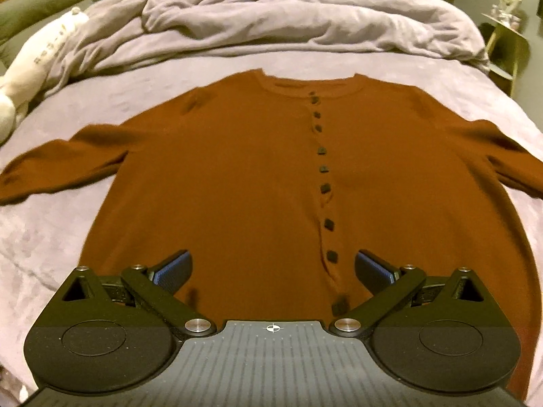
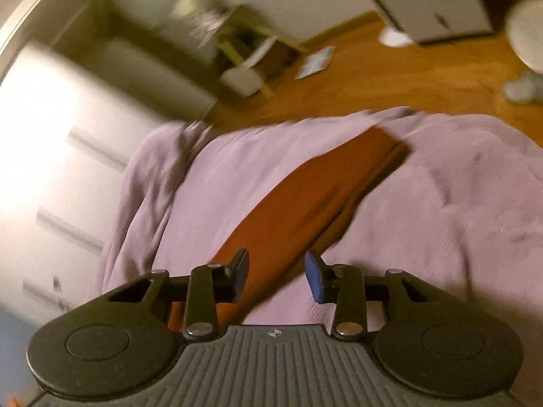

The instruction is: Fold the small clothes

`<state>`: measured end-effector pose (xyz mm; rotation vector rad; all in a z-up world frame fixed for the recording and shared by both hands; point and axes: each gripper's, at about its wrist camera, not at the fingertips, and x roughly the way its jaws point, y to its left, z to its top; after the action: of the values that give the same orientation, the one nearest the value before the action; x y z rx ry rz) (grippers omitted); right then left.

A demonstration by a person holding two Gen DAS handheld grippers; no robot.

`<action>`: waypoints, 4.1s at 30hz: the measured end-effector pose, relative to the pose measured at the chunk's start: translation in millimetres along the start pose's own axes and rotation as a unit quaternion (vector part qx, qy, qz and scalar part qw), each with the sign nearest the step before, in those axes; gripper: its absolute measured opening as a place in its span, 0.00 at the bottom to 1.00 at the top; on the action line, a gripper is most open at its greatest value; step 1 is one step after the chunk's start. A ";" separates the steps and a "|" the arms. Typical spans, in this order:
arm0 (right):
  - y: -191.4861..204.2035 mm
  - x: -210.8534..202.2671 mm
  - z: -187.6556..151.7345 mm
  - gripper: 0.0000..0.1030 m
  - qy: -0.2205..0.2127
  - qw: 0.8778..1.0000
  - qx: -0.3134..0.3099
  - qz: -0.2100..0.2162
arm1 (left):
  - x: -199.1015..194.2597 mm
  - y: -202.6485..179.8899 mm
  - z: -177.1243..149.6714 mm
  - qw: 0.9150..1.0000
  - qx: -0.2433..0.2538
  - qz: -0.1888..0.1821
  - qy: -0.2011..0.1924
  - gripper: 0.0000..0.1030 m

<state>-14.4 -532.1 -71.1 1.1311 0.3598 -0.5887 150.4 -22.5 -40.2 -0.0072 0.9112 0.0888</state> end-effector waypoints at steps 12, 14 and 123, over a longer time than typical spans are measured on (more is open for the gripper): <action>-19.5 42.4 20.3 0.27 -0.018 0.997 0.064 -0.038 | 21.1 4.3 -2.1 0.999 0.014 0.007 0.029 1.00; -13.4 45.7 27.4 0.11 -0.024 0.997 0.053 -0.050 | 22.4 8.8 -3.6 0.999 0.009 0.004 0.035 1.00; 206.2 147.3 -268.9 0.66 -0.007 0.725 -0.688 -0.038 | 121.5 100.2 109.7 0.997 0.018 -0.073 -0.037 0.06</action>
<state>234.1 -260.8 -105.9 -0.3497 0.6630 -0.2393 302.9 91.2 -65.7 -0.0367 0.8364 -0.0623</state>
